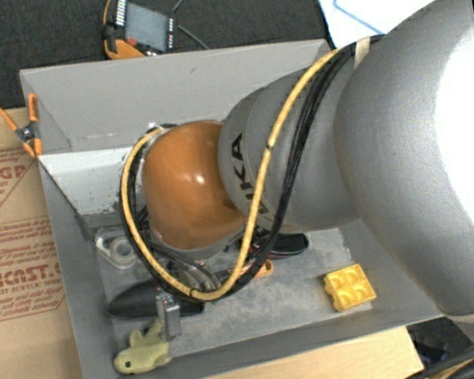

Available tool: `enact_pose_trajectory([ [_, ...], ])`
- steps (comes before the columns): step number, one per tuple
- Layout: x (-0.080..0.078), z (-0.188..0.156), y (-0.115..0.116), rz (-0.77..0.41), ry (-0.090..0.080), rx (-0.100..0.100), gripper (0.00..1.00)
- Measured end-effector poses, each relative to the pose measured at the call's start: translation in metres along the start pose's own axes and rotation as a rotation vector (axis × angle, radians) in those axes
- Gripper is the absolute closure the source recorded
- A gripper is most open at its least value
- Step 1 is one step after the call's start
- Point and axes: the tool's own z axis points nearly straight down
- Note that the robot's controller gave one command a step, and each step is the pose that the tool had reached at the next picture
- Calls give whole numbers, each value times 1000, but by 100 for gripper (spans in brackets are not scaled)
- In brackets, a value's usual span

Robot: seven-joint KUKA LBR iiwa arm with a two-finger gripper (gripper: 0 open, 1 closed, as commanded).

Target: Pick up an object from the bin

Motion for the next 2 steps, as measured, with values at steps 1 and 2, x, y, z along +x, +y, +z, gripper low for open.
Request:
enact_pose_trajectory([
  [1,20,41,-34,-397,15,4,0],
  [2,0,75,-27,-325,-5,-1,0],
])
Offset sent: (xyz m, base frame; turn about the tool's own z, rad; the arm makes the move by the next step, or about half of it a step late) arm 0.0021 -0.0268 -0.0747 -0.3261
